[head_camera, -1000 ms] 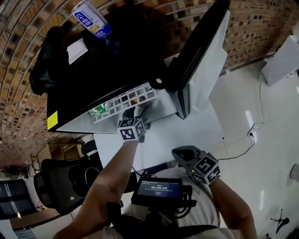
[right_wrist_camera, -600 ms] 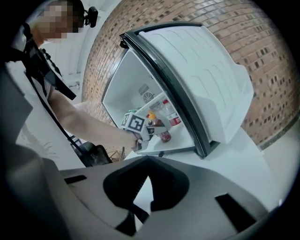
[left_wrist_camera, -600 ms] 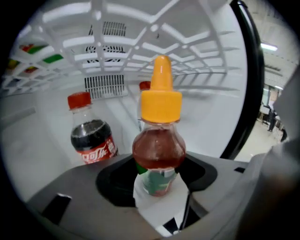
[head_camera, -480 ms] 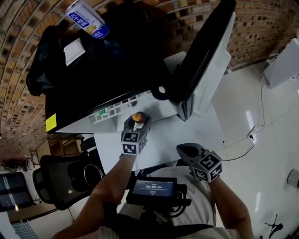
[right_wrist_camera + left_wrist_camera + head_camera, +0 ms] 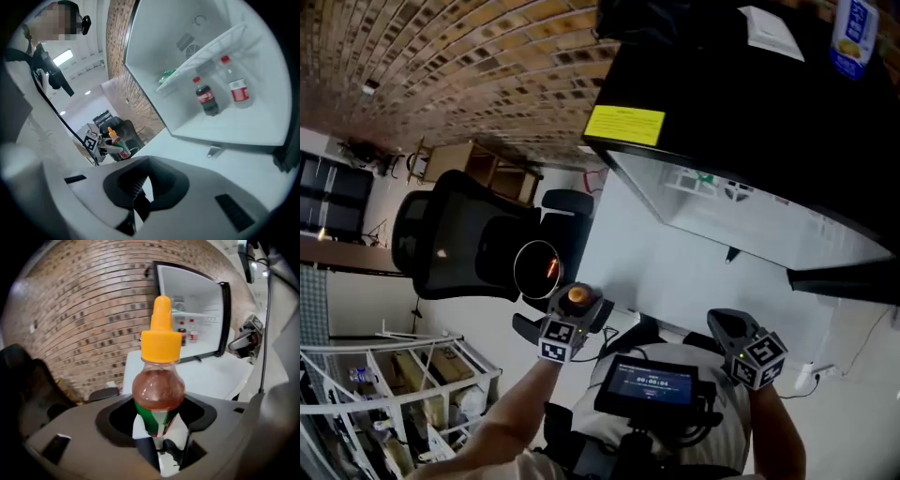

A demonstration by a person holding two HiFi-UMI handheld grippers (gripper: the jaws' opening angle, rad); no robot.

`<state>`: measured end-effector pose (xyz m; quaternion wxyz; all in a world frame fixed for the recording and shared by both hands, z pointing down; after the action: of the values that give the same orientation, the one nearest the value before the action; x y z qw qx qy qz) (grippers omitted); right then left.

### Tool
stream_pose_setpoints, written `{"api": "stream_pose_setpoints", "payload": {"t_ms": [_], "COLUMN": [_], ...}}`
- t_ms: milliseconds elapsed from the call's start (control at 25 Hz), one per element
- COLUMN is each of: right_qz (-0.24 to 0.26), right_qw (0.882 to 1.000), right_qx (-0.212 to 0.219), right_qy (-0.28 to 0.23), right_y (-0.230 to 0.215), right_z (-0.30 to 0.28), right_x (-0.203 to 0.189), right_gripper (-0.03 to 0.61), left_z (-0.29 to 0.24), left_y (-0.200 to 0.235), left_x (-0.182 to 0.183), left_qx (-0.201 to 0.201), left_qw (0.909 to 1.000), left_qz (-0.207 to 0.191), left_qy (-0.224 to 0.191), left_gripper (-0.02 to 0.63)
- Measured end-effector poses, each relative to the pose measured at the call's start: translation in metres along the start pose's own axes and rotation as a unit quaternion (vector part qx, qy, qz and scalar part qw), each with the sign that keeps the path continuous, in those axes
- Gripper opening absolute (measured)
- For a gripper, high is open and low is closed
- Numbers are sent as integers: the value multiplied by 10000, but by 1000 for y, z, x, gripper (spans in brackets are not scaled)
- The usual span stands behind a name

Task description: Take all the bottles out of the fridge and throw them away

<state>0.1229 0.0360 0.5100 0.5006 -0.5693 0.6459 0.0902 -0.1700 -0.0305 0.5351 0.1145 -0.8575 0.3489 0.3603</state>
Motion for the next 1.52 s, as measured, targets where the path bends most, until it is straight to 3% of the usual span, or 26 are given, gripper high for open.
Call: {"api": "stream_pose_setpoints", "payload": {"t_ms": [120, 200, 360, 480, 680, 880, 1080, 1200, 1320, 1360, 1520], "right_qz": [161, 307, 635, 698, 737, 809, 1089, 1129, 1079, 1005, 863], "right_qw": [9993, 9980, 9946, 9941, 9937, 9922, 9896, 9877, 9863, 9864, 9847], "right_qx": [239, 352, 357, 173, -126, 16, 93, 69, -24, -44, -109], "right_qy": [247, 425, 739, 808, 831, 950, 936, 1079, 1244, 1298, 1513], "right_y": [50, 82, 126, 136, 147, 166, 170, 174, 180, 182, 187], "right_z": [-31, -48, -86, -106, -133, -168, -210, -223, -226, -227, -225], "right_x": [-1, -4, -10, -11, -6, 7, 18, 21, 17, 15, 8], "right_gripper": [3, 3, 3, 3, 3, 5, 3, 3, 4, 3, 4], "left_z": [54, 73, 57, 31, -21, -57, -92, -104, -108, -113, -134], "left_y": [87, 142, 235, 267, 287, 281, 291, 285, 281, 284, 291], "left_x": [-63, -102, -160, -180, -226, -247, -281, -319, -354, -360, -376], "left_qx": [857, 1157, 999, 672, 107, -363, -751, -988, -990, -969, -912], "left_qw": [9922, 9846, 9822, 9819, 9799, 9763, 9607, 9377, 9089, 9042, 9101], "left_qz": [900, 1310, 1468, 1353, 1292, 1244, 1154, 1550, 2567, 2811, 2831], "left_qy": [-28, 0, 611, 1139, 1516, 1734, 2409, 2948, 3132, 3066, 2885], "left_gripper": [291, 291, 291, 291, 291, 291, 291, 292, 293, 293, 293]}}
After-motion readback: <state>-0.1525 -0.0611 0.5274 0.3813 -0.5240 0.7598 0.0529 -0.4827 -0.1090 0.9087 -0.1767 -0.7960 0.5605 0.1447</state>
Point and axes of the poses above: the fingertips, and each gripper's own axes: z backward along the fingers, y to its left, x out of its top, the point moved 1 cm from there along z, backward along the fingers, and after that the axes turned 13 degrees about -x, right-handed, at the moved point
